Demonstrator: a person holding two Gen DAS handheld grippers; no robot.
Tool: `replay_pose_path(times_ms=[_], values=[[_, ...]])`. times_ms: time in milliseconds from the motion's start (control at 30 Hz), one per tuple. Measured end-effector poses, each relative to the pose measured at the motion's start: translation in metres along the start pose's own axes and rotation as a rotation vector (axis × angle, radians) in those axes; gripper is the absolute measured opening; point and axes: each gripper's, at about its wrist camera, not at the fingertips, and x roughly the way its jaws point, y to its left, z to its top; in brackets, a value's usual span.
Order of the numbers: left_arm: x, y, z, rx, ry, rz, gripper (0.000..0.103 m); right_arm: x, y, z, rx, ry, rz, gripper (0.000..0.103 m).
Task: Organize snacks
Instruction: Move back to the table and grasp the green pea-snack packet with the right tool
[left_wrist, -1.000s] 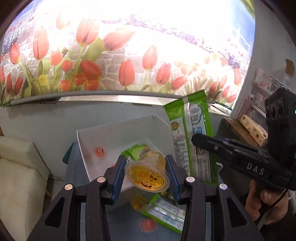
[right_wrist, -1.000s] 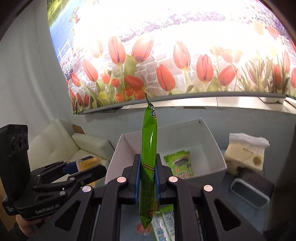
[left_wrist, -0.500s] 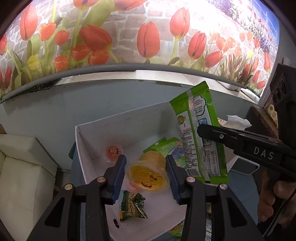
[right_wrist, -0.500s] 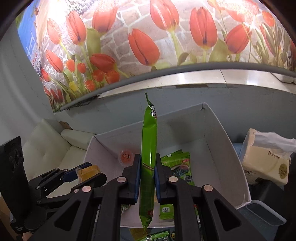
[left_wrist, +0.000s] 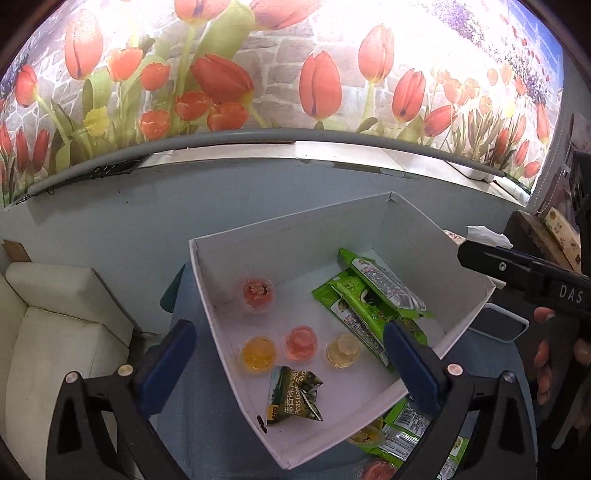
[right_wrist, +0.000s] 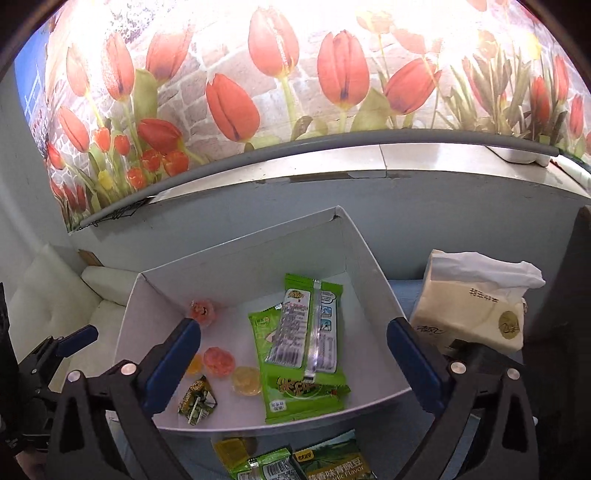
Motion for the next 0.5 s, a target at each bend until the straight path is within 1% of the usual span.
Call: replay_pose_path(times_ms=[100,200,333,400,500], values=[[-0.02,-0.001,-0.009,0.006,-0.026,-0.008,0.103,-0.025,-0.004,-0.015,0.009,-0.03,0.011,0.103],[-0.043,-0.008,-0.024,0.015,-0.053,-0.035,0.103,-0.044,-0.009,-0.043,-0.028,-0.055,0.001,0.103],[-0.076,-0.023,-0.054,0.029,-0.083,-0.079,0.103,-0.046,-0.016,-0.089,-0.095,-0.012,-0.002,0.103],[-0.094,-0.033,-0.075,0.045,-0.095,-0.097,0.103,-0.039,-0.02,-0.11,-0.135,0.024,-0.012,0.103],[-0.116,-0.044,-0.109,0.057,-0.102,-0.122,0.103,-0.018,-0.027,-0.136,-0.176,0.08,-0.05,0.103]])
